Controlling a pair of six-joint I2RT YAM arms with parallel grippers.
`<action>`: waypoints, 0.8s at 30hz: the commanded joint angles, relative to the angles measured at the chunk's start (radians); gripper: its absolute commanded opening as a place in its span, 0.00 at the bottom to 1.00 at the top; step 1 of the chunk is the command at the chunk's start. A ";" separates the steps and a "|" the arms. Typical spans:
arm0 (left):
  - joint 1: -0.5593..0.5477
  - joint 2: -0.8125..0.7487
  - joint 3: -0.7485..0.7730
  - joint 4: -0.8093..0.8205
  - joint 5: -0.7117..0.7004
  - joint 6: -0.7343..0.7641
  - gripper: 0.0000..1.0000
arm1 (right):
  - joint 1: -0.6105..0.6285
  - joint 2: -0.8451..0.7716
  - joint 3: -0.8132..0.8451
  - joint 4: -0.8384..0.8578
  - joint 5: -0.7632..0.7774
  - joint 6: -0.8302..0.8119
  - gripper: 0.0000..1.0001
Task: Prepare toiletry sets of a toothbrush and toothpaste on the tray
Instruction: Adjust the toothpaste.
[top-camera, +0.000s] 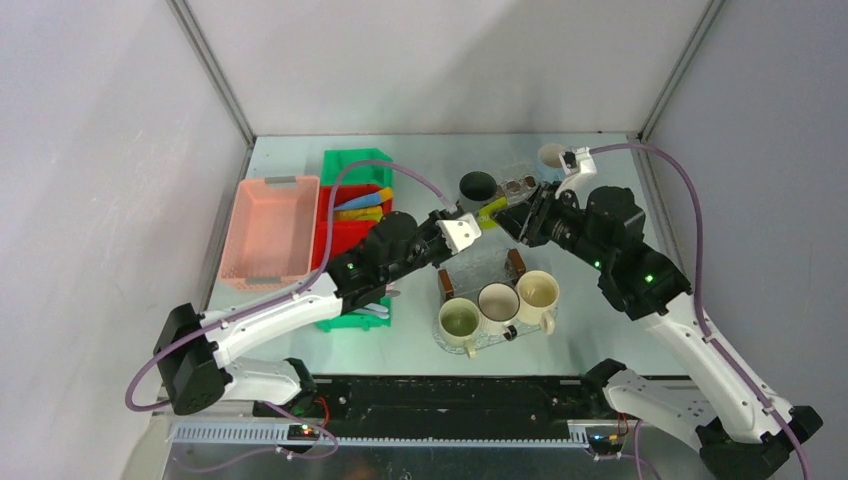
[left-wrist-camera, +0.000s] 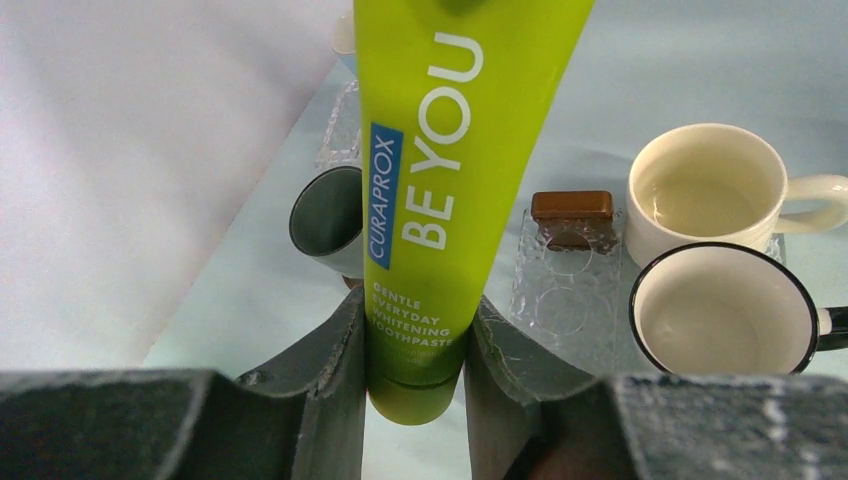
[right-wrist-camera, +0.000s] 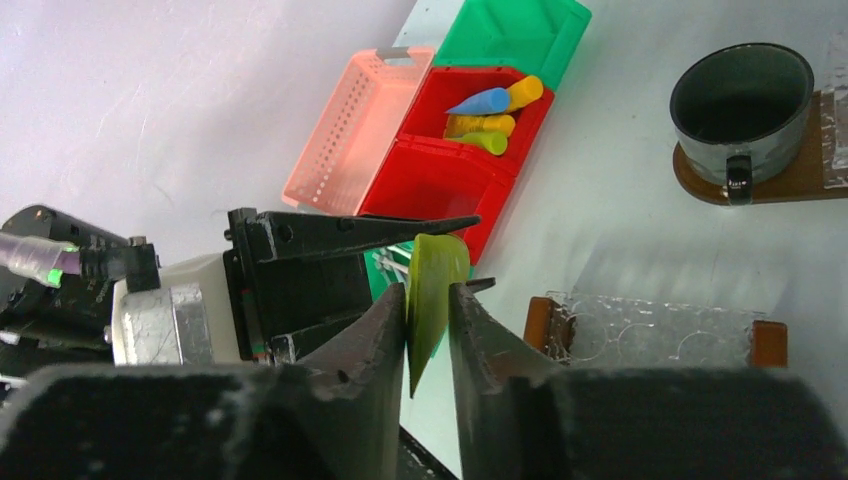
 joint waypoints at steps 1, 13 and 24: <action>-0.009 -0.036 0.009 0.074 -0.017 -0.046 0.11 | 0.028 0.004 0.033 0.061 0.095 -0.038 0.16; -0.010 -0.141 -0.085 0.064 -0.181 -0.141 0.90 | 0.013 0.021 0.069 0.064 0.171 -0.164 0.00; 0.064 -0.370 -0.155 -0.169 -0.391 -0.333 1.00 | -0.053 0.224 0.276 -0.058 0.390 -0.287 0.00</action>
